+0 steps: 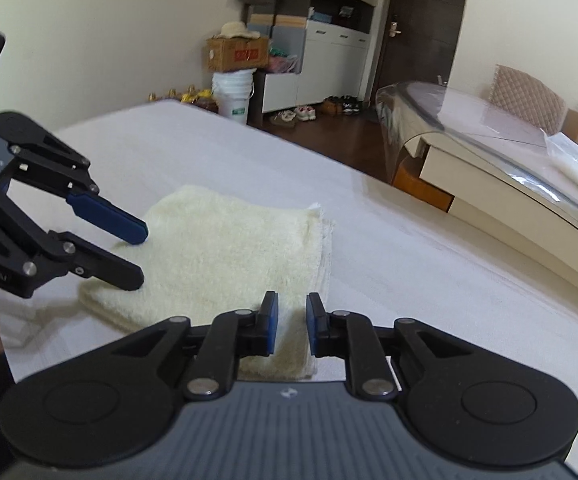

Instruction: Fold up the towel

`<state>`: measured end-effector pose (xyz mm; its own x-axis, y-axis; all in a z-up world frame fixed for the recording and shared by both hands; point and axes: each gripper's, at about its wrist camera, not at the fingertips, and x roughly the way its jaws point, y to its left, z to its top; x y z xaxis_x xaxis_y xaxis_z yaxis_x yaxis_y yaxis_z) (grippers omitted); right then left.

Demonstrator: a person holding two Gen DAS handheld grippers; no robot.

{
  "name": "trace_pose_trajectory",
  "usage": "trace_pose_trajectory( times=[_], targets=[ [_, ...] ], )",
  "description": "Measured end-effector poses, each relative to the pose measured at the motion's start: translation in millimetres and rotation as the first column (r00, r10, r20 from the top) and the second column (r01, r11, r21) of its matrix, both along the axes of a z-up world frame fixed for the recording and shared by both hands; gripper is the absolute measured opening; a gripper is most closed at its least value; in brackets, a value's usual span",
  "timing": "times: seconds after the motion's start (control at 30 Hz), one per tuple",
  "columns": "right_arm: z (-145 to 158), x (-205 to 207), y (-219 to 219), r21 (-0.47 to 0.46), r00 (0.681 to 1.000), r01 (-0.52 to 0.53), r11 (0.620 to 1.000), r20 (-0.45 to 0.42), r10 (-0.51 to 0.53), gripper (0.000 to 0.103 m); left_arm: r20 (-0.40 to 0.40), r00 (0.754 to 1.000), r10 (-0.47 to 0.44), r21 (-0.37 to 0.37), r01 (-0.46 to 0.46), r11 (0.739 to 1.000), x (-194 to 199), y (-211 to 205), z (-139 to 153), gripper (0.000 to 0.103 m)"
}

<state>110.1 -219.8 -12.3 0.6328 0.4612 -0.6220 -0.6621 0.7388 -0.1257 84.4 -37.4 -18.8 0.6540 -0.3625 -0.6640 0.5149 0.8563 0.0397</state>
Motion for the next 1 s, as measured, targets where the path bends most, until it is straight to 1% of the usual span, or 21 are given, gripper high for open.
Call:
trace_pose_trajectory(
  times=[0.03, 0.27, 0.37, 0.57, 0.7, 0.83, 1.0],
  targets=[
    [-0.6, -1.0, -0.4, -0.002, 1.000, -0.003, 1.000, 0.002, 0.003, 0.018, 0.007, 1.000, 0.000, 0.015, 0.000, 1.000, -1.5, -1.7, -1.4, 0.038],
    [-2.6, -3.5, -5.9, 0.033, 0.999, 0.026, 0.999, -0.023, -0.026, 0.019, 0.003, 1.000, -0.011, 0.024, 0.011, 1.000, 1.7, 7.0, -2.5, 0.042],
    [-3.0, -6.7, -5.5, 0.049, 0.998, 0.055, 0.997, -0.030, -0.053, 0.019, 0.006, 1.000, -0.018, 0.035, 0.018, 0.999, 3.7, 9.0, -2.4, 0.045],
    [-3.3, -15.6, -2.2, 0.079, 0.992, 0.117, 0.990, -0.047, -0.114, 0.020, 0.014, 1.000, -0.012, 0.053, 0.012, 0.998, 5.9, 13.4, -2.0, 0.047],
    [-2.8, -24.6, 1.7, 0.091, 0.988, 0.148, 0.985, -0.053, -0.144, 0.020, 0.014, 1.000, -0.001, 0.055, 0.001, 0.999, 5.6, 18.4, -1.7, 0.047],
    [-3.0, -33.2, 5.7, 0.095, 0.985, 0.168, 0.981, -0.051, -0.164, 0.021, 0.010, 1.000, 0.011, 0.039, -0.012, 0.999, 4.9, 22.6, -2.0, 0.047],
    [-2.1, -32.0, 6.3, 0.102, 0.984, 0.176, 0.979, -0.055, -0.171, 0.021, 0.007, 1.000, 0.029, 0.024, -0.029, 0.999, 2.8, 23.0, -1.7, 0.047]
  ],
)
